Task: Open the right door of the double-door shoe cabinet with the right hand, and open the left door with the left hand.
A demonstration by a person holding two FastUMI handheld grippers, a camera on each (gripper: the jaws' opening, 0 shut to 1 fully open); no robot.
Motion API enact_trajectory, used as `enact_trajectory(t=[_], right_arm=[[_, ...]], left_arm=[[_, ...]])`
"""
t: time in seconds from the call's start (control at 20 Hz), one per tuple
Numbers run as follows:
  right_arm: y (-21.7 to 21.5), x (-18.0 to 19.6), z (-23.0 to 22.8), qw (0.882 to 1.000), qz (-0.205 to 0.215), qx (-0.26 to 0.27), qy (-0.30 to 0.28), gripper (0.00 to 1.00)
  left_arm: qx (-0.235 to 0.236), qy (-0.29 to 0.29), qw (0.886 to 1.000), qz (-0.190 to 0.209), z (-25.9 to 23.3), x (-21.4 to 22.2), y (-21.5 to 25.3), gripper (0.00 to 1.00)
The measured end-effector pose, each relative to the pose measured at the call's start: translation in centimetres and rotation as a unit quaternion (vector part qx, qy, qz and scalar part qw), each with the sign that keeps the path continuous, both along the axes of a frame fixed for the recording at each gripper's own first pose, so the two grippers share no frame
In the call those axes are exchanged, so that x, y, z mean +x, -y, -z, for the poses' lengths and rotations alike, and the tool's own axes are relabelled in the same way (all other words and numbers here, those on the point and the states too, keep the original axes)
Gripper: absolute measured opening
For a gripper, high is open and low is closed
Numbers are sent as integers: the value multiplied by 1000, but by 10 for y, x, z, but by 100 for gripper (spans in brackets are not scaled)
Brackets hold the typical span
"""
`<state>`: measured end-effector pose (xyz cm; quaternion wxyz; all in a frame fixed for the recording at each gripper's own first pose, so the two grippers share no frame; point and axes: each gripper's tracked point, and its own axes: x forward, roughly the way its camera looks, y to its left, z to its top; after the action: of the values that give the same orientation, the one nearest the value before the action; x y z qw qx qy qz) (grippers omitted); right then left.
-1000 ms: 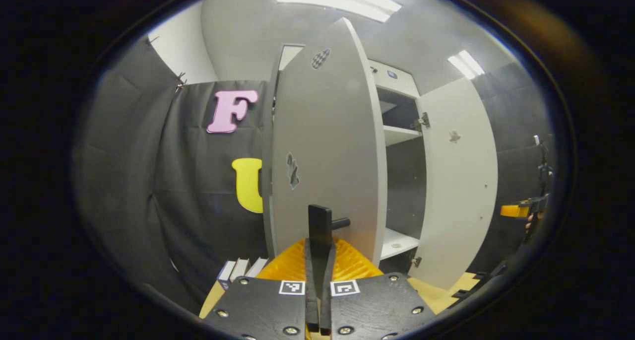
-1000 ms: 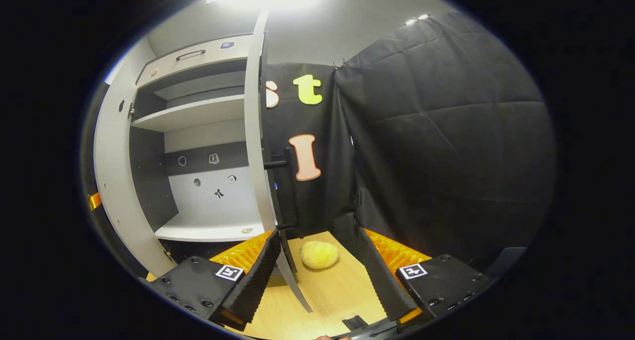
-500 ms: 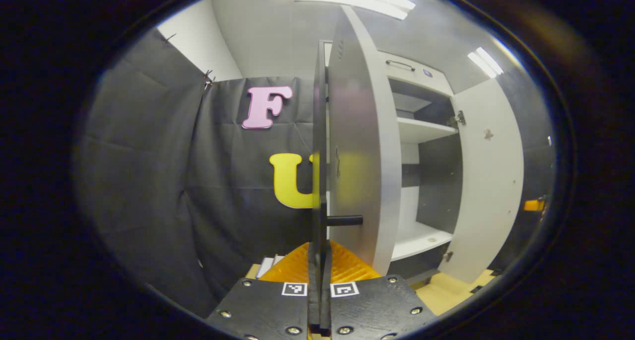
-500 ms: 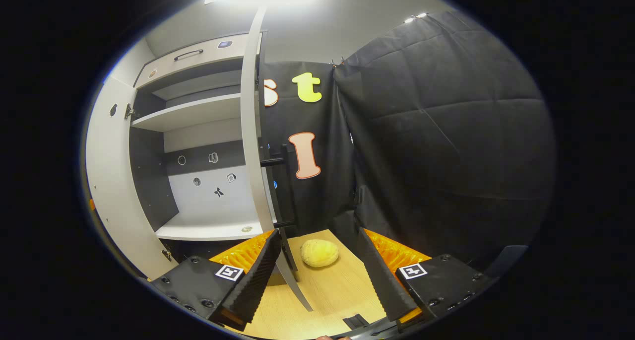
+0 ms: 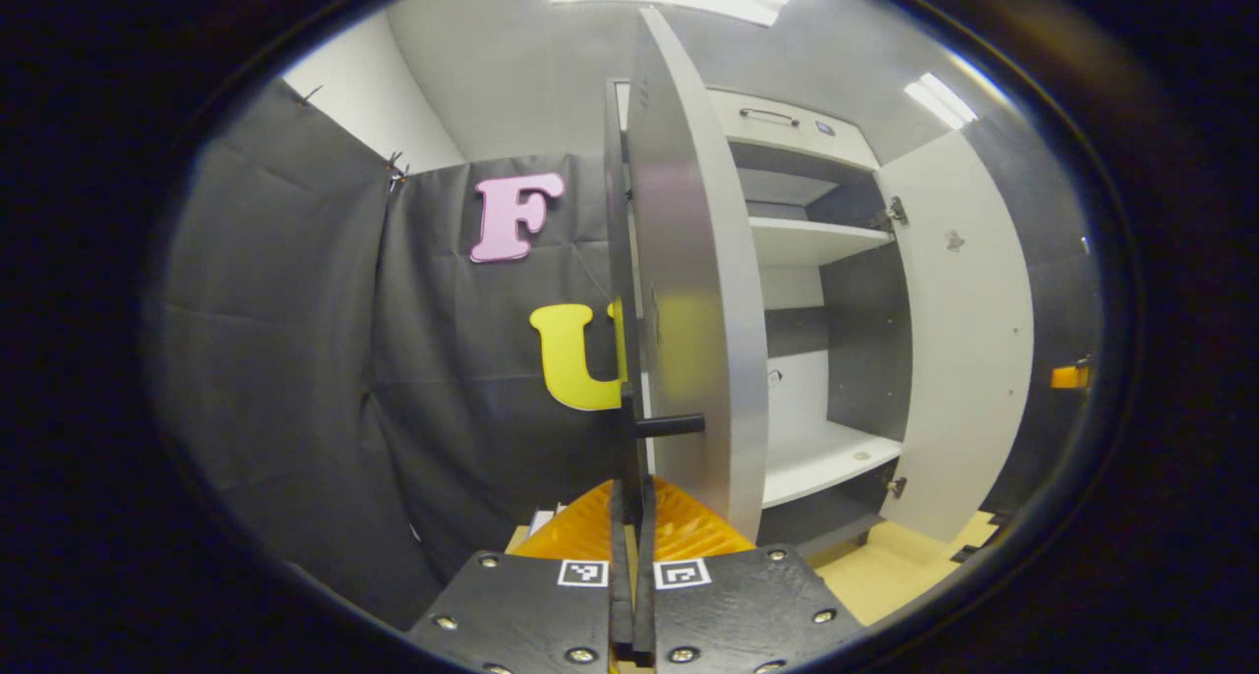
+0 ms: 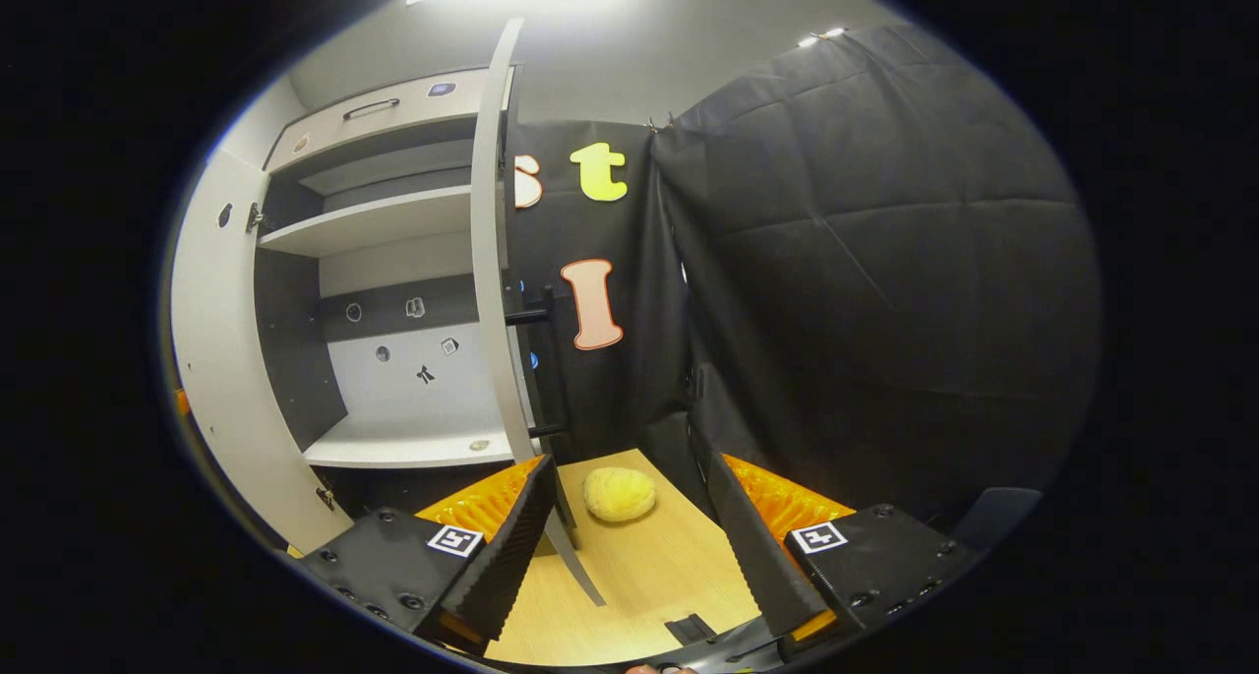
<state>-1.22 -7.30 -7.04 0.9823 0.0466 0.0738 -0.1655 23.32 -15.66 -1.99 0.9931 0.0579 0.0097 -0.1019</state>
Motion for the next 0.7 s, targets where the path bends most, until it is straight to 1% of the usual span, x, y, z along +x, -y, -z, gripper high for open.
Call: enact_trajectory(t=[0.1,0.2,0.25,0.35,0.4,0.45,0.5,0.55,0.6,0.65,0.7], right_arm=[[-1,-3,1,1000,2,0,1,98],[-4,-2,3,1000,-1,-4,0,98],[-7,0,3,1000,-4,-4,1,98],[-18,7,-2,1000,-19,-5,10,98],[-24,11,-7,999,-27,-7,17,93],[-30,14,-12,999,-36,-10,26,98],[-37,18,-20,998,-47,-11,35,98],[-46,23,-28,997,-59,-12,46,93],[-55,27,-35,996,-72,-13,58,98],[-64,27,-43,994,-85,-16,71,98],[-74,29,-49,992,-96,-20,80,98]], left_arm=[[-9,3,1000,-3,-8,-3,-5,2],[-2,10,1000,-18,-19,-7,-13,1],[1,14,1000,-27,-23,-14,-14,2],[-2,19,999,-28,-30,-26,-10,2],[-5,24,999,-30,-35,-33,-7,2],[-6,29,999,-27,-39,-45,-3,2],[-10,34,999,-24,-39,-55,6,2],[-15,35,999,-20,-40,-63,15,2],[-27,35,999,-18,-38,-72,28,2],[-47,37,998,-20,-32,-89,40,2],[-70,33,997,-15,-32,-88,54,8]])
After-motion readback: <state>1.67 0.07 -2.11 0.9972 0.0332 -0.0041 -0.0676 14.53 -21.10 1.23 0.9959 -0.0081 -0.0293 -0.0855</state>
